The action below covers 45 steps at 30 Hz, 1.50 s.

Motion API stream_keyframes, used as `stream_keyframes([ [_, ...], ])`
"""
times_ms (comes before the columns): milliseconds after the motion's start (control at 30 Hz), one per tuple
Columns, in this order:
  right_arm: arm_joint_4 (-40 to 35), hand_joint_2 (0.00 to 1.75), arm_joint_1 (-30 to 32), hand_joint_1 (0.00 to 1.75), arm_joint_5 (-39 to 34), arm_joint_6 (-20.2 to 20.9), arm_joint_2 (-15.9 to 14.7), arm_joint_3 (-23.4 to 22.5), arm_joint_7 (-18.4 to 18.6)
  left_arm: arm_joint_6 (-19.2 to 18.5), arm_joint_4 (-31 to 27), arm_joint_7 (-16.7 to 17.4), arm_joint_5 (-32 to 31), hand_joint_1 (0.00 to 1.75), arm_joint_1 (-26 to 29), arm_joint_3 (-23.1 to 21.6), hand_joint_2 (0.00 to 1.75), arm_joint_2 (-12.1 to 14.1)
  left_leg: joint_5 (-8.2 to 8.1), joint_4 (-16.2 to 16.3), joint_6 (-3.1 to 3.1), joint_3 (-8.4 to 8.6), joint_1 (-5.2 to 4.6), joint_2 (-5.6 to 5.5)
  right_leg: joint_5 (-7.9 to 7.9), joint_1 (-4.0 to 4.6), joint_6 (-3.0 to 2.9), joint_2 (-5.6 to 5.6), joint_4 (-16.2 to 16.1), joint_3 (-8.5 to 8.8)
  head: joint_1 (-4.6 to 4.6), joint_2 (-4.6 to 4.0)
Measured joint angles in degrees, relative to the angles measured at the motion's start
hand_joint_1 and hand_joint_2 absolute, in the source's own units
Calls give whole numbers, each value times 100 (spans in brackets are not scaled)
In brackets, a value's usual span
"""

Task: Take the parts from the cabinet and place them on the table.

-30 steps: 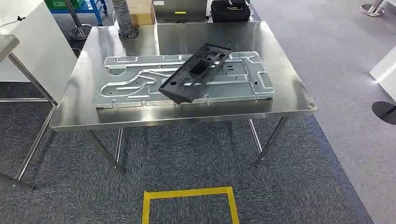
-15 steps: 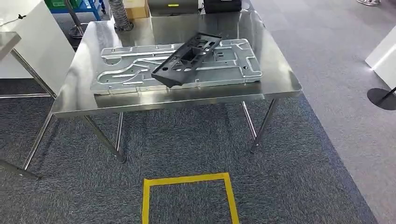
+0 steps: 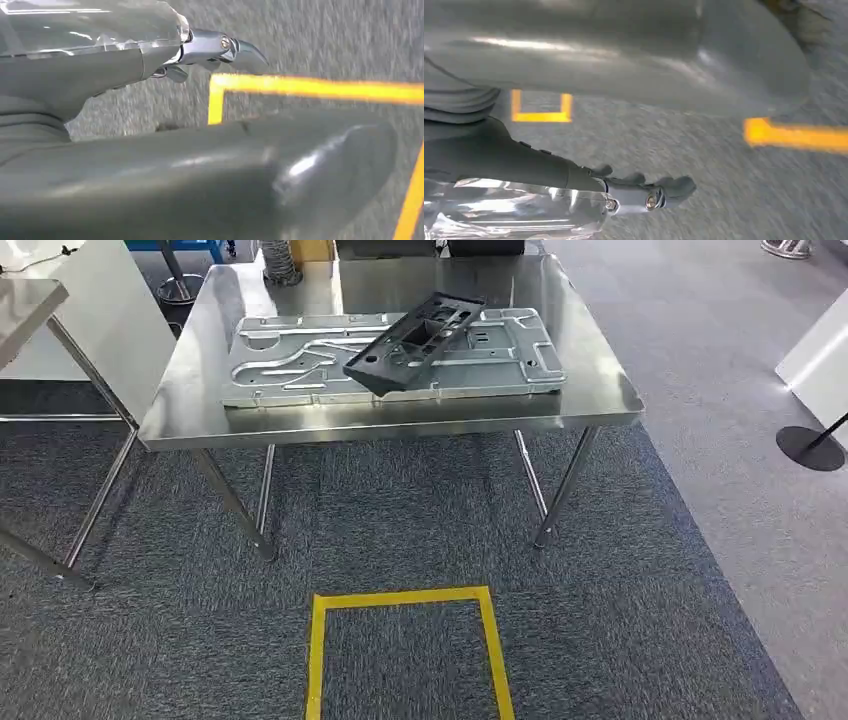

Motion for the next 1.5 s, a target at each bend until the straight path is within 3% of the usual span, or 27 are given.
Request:
stream_keyframes([
  [67,0,0,-9,0,28,31,0,9,-9,2,0,-42,-4,0,9,2,0,0,121,27,-13,-163,-11,5,-448,-17,44,3,876,-204,0,0],
  [133,0,0,-19,0,28,55,0,31,-15,2,0,-48,-11,0,2,4,0,-2,229,69,-47,-354,-2,11,-222,-27,65,3,1026,-69,0,0],
  [200,0,0,-22,0,28,77,-2,37,-15,2,2,-48,-11,0,5,4,0,-6,288,129,-85,-489,13,8,183,-38,57,2,205,555,0,0],
  [233,0,0,-28,0,28,79,-2,39,-22,0,2,-50,-11,0,4,4,0,-9,304,168,-107,-526,16,5,254,-45,44,4,-363,935,0,0],
  [267,0,0,-43,0,28,81,-2,44,-57,-11,2,-61,-15,0,-1,4,0,-11,322,202,-140,-584,-19,6,106,-9,22,13,-818,1202,0,0],
  [300,0,0,-44,0,28,90,0,46,-124,-20,4,-68,-26,0,-2,4,0,-11,371,215,-189,-603,-15,9,59,2,-34,24,-939,1243,0,0],
  [367,0,0,-61,0,33,131,9,55,-265,-17,4,-74,-44,0,-5,4,0,-9,444,209,-257,-618,1,10,84,24,-74,25,-907,1186,-2,0],
  [400,0,0,-64,0,44,173,33,68,-324,-15,2,-77,-55,0,3,4,0,-7,481,202,-300,-630,-18,5,133,2,-139,16,-937,1147,0,0],
  [467,4,0,-103,0,57,249,88,101,-407,-9,2,-70,-112,0,15,2,0,22,53,481,-362,-761,18,-22,240,-16,-280,-22,-950,1057,0,0],
  [533,4,0,-104,0,57,265,164,122,-428,4,2,-18,-175,0,26,0,0,41,-591,1355,-404,-1012,28,-23,329,12,-322,-41,-936,941,0,0],
  [567,4,0,-104,0,57,262,197,129,-420,11,2,11,-206,0,28,-7,0,48,-787,1803,-419,-1126,31,-23,379,27,-330,-43,-921,861,0,0],
  [633,9,0,-103,0,68,267,265,136,-343,39,2,41,-223,0,40,-7,0,85,-688,2052,-416,-1059,31,-24,460,44,-326,-43,-856,693,0,0],
  [700,18,0,-104,0,116,300,308,153,-232,66,2,54,-227,0,34,-9,0,142,-222,1339,-359,-512,26,-27,529,63,-316,-39,-773,518,0,0],
  [733,24,0,-105,0,129,304,339,164,-206,68,2,54,-234,0,23,-9,0,170,-129,790,-305,-127,13,-33,563,69,-306,-35,-736,456,0,0],
  [767,24,0,-105,0,131,317,365,170,-173,74,2,57,-234,0,5,-11,0,208,-276,310,-248,190,-14,-42,583,79,-287,-33,-717,418,-2,0],
  [800,24,0,-108,0,129,336,367,171,-151,83,2,57,-234,0,-2,-11,0,214,-337,23,-229,326,-21,-39,612,88,-255,-34,-700,394,0,0],
  [900,26,0,-116,0,79,577,374,166,-127,129,2,107,-229,0,-9,-11,0,238,-276,6,-120,231,-49,-36,738,63,-140,-42,-732,376,0,0],
  [933,26,0,-117,0,57,632,369,166,-133,133,2,116,-229,0,-11,-11,0,238,-183,-45,-79,206,19,-9,714,55,-109,-33,-685,350,0,0],
  [967,26,0,-116,0,40,668,369,164,-157,133,2,124,-234,0,-28,-13,0,238,-143,-45,-35,155,11,-4,520,55,-85,-2,-538,282,0,0],
  [1067,26,0,-115,0,-24,765,369,149,-241,146,2,127,-297,0,-39,-28,0,258,-12,-21,-16,-32,-2,4,-325,0,-6,12,785,-187,0,0],
  [1100,26,0,-115,0,-68,800,372,129,-269,146,2,127,-337,0,-43,-46,0,265,22,6,-24,-99,-3,6,-438,-10,11,12,1077,-257,0,0],
  [1167,26,0,-115,0,-114,818,376,112,-319,125,2,164,-380,0,-80,-98,0,289,70,82,-46,-223,0,4,-264,-24,22,10,776,47,0,0],
  [1233,26,0,-129,0,-133,818,376,83,-347,116,2,188,-398,0,-120,-109,0,295,88,160,-74,-291,3,-1,125,-25,-12,8,-345,778,0,0],
  [1267,26,0,-144,0,-151,820,376,77,-356,116,2,197,-400,0,-134,-111,0,295,99,198,-96,-319,2,4,83,-16,-58,8,-810,1017,0,0],
  [1367,28,0,-149,0,-232,934,387,4,-415,116,2,249,-435,0,-183,-142,0,304,143,221,-200,-361,-15,5,159,42,-163,15,-769,951,0,0],
  [1433,33,0,-151,0,-214,990,387,-17,-302,140,2,264,-439,0,-205,-157,0,312,158,233,-273,-375,-25,-5,239,5,-256,-3,-830,930,0,0],
  [1500,33,0,-162,0,-188,1021,387,-20,-236,151,2,264,-422,0,-207,-157,0,313,-220,656,-328,-568,6,-28,299,-3,-332,-7,-840,880,0,0],
])
